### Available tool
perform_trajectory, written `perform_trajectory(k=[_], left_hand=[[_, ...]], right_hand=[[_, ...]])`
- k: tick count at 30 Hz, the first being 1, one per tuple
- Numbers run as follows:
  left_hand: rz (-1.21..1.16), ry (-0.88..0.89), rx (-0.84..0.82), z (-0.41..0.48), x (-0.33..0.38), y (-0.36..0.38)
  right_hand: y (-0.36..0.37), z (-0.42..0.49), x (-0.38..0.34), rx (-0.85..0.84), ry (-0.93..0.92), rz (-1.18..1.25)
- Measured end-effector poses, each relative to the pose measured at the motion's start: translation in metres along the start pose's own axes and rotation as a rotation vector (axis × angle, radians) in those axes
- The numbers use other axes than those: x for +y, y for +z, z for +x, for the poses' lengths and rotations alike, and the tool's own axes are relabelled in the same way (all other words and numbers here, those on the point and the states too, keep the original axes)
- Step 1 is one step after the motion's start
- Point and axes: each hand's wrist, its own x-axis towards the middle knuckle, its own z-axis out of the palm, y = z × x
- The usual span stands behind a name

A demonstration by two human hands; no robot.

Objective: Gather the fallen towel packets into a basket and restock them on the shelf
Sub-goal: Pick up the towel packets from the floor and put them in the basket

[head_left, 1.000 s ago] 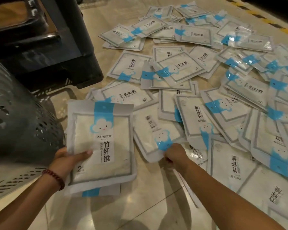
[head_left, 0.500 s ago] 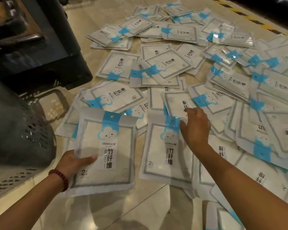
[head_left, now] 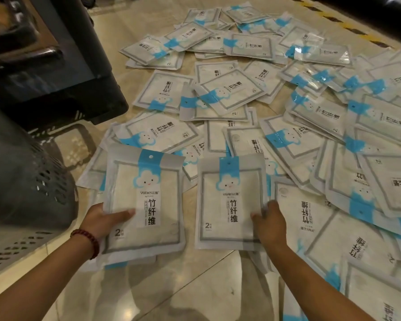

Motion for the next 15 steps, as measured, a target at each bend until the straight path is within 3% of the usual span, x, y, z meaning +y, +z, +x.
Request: perform_trajectory(k=[3,5,8,15], left_hand=[[0.056,0.040,0.048,0.005,0.001,-0.002],[0.055,0.080,0.057,0.006,0.002,-0.001],[0.031,0.062,0.027,0.005,0.001,0.003],[-0.069,-0.076,-0.201,-0.004,0.006,0.017]], right_hand=[[-0.009,0.000,-0.018,0.128,-0.190,0.157],[-0.013,-0.001,-0.034,0.148,-0.200,0.321],[-0.008,-0.006,-0.054,-0.030,-0.150,0.539],[0.046,-0.051,-0.072,-0.315,-0.253,0.496]])
